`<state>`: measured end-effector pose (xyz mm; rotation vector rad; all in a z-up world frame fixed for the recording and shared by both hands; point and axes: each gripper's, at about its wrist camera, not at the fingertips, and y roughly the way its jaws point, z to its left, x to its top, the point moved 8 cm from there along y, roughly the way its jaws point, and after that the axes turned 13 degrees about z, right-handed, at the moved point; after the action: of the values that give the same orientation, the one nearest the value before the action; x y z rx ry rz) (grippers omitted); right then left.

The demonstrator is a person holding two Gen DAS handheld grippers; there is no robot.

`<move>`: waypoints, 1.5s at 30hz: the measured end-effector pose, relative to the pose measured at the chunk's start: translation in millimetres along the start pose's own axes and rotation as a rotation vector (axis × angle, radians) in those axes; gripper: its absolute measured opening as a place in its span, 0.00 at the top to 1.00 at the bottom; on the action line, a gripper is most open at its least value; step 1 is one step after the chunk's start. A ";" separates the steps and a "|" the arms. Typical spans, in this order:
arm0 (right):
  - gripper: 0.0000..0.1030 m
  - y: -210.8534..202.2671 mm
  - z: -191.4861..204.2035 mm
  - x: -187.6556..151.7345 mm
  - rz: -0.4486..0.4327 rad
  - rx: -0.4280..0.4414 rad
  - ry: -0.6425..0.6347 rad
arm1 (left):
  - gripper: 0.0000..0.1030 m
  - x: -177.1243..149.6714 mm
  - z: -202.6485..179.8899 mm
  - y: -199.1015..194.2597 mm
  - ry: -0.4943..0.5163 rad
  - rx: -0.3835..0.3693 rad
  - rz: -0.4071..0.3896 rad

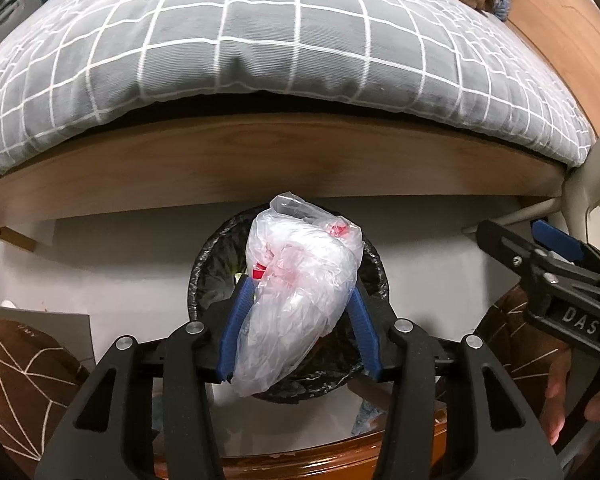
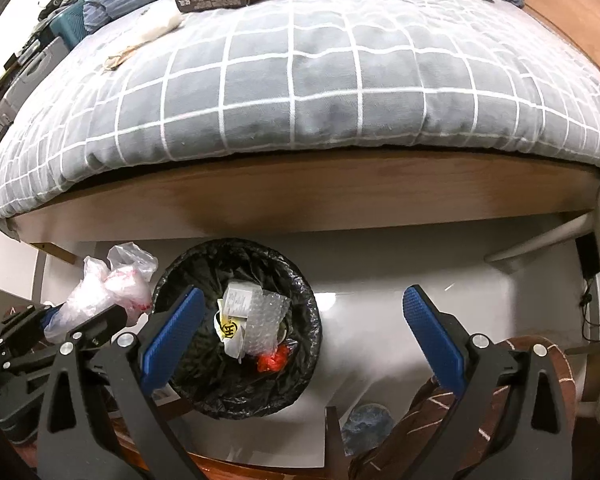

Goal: Collect trash
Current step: 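Raise both open tools from the bin back toward the bed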

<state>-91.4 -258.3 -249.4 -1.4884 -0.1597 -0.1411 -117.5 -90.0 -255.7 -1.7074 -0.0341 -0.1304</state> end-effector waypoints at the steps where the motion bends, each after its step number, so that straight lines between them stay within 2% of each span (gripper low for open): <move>1: 0.07 1.8 0.3 -1.2 0.005 -0.001 -0.001 | 0.53 -0.2 -0.2 0.2 0.002 -0.001 0.001; 5: 0.07 2.2 1.0 -0.8 0.002 -0.002 -0.001 | 0.50 0.7 1.5 2.1 -0.002 0.006 -0.005; 7: 0.07 3.5 1.1 -1.3 0.003 -0.004 -0.002 | 0.41 2.1 1.0 3.2 -0.001 0.021 -0.016; 11: 0.07 7.8 1.4 -2.4 0.011 0.000 -0.002 | 0.31 1.8 8.6 5.0 -0.008 0.033 -0.028; 13: 0.07 8.6 1.4 -2.7 0.014 0.004 0.001 | 0.19 2.7 13.0 1.4 -0.014 0.045 -0.045; 19: 0.07 2.6 7.0 3.3 -0.013 0.002 -0.012 | 0.07 10.2 31.1 -20.7 -0.051 0.063 -0.108; 22: 0.07 -6.7 9.6 8.5 -0.030 0.014 -0.010 | 0.06 15.9 39.9 -31.9 -0.063 0.080 -0.126; 26: 0.07 -22.4 14.2 18.8 -0.054 0.031 -0.019 | 0.06 24.3 52.2 -50.9 -0.097 0.067 -0.151; 27: 0.07 -29.3 16.6 24.9 -0.092 0.038 -0.026 | 0.06 27.7 54.9 -58.7 -0.104 0.062 -0.167; 36: 0.07 -83.3 22.3 60.8 -0.193 0.037 -0.051 | 0.06 60.7 57.0 -99.8 -0.121 0.057 -0.225; 45: 0.07 -114.8 24.8 115.0 -0.257 0.033 -0.090 | 0.06 122.1 55.0 -132.5 -0.111 0.083 -0.275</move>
<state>-1.0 -242.0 -113.0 -1.4378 -0.4244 -0.2774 -5.5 -23.4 -119.5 -1.6188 -0.3531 -0.2354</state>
